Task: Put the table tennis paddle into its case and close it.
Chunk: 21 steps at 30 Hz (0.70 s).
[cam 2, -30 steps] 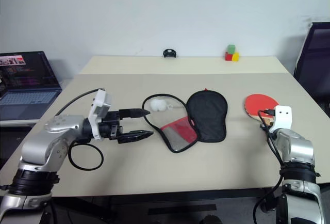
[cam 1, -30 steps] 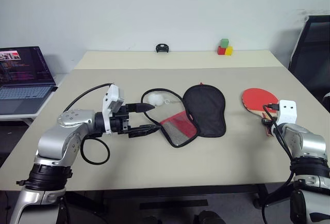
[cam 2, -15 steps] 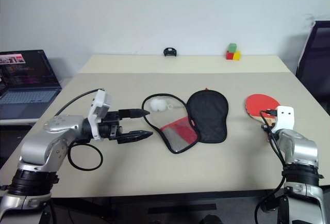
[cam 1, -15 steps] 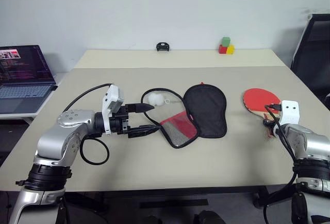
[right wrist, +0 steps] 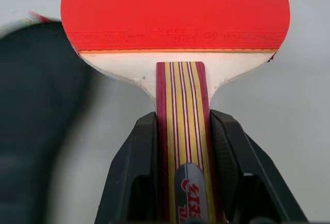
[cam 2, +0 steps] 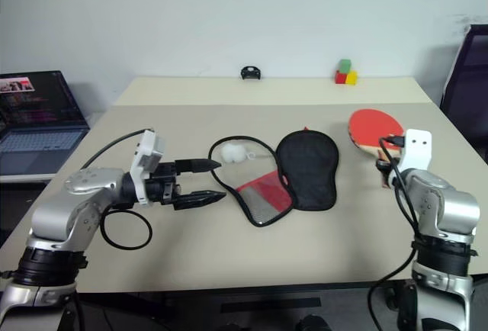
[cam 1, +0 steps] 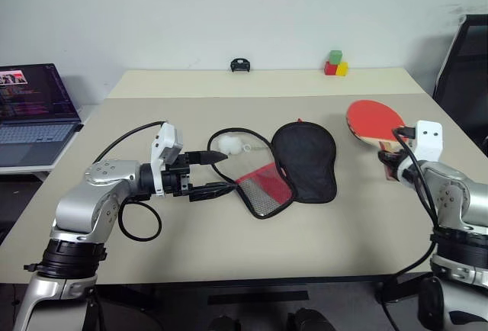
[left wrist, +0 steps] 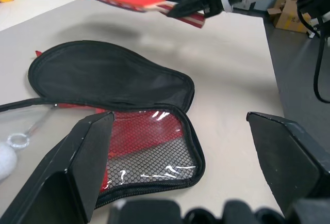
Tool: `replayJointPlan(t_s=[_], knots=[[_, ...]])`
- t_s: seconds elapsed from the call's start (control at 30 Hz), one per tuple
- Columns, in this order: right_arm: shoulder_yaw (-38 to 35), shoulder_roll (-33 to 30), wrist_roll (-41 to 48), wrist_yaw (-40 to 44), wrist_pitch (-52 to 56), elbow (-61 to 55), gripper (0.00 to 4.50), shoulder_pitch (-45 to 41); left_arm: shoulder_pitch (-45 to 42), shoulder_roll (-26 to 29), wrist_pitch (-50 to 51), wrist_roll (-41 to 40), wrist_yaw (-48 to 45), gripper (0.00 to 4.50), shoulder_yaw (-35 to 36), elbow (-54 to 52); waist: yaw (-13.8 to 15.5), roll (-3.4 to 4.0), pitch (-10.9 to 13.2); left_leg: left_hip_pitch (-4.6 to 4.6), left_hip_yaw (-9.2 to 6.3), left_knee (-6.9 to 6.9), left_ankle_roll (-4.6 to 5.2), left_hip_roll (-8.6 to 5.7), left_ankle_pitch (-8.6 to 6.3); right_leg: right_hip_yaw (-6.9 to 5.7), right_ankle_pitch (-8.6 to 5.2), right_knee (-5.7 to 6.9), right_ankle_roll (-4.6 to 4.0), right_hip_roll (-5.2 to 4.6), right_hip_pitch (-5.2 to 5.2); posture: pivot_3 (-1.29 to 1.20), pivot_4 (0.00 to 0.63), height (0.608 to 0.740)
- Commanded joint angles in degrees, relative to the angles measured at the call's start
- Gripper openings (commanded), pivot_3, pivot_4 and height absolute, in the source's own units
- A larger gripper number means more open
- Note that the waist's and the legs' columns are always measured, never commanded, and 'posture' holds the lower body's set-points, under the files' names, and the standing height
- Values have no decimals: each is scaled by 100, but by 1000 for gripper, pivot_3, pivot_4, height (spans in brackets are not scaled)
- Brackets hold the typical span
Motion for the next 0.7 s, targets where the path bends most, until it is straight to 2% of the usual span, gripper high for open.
replayJointPlan(t_s=[0.03, 0.17, 0.27, 0.7], knots=[[-10, 485, 262, -227, 492, -876, 1069, -146, -82, 49, -61, -6, -22, 4500, 82, -99, 13, 0, 0, -1, -1, 0, 0, 0, 0, -1, 0, 0, 0, 0, 0, 0, 150, 740], [217, 1294, 322, -478, 886, -1329, 1069, -76, -3, 71, -53, -35, -1, 4500, 130, -168, 23, 1, 0, -4, -2, 1, 0, -2, 0, -1, 0, -1, 0, -1, -3, 0, 150, 740], [414, 1560, 212, -534, 823, -1295, 1069, 19, 21, 75, -52, -40, 11, 4500, 141, -189, 50, 1, 1, -5, -3, 1, 0, -3, 0, -2, 0, -1, 0, -1, -4, 0, 150, 740], [1108, 1583, -254, -465, -274, -358, 1069, 242, 107, 104, -30, -71, 76, 4500, 208, -275, 87, 2, 1, -5, -2, 1, 0, -5, 0, -4, 0, -1, 0, -1, -7, 0, 150, 740]])
